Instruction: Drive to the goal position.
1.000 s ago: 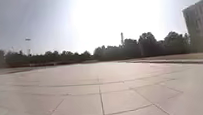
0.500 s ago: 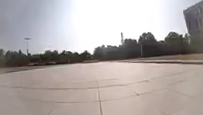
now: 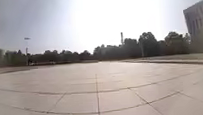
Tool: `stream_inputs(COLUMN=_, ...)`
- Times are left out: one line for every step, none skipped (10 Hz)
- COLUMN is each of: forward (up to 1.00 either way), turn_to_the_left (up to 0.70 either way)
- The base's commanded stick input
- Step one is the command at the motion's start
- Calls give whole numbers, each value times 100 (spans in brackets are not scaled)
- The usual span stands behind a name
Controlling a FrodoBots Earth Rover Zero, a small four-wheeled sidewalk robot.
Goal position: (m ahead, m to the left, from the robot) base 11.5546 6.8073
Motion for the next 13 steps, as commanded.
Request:
stream_inputs(forward=70, turn_to_the_left=0)
stream_inputs(forward=70, turn_to_the_left=0)
stream_inputs(forward=70, turn_to_the_left=0)
stream_inputs(forward=70, turn_to_the_left=0)
stream_inputs(forward=70, turn_to_the_left=0)
stream_inputs(forward=70, turn_to_the_left=0)
stream_inputs(forward=70, turn_to_the_left=0)
stream_inputs(forward=70, turn_to_the_left=0)
stream_inputs(forward=70, turn_to_the_left=0)
stream_inputs(forward=70, turn_to_the_left=0)
stream_inputs(forward=70, turn_to_the_left=0)
stream_inputs(forward=70, turn_to_the_left=0)
stream_inputs(forward=70, turn_to_the_left=0)
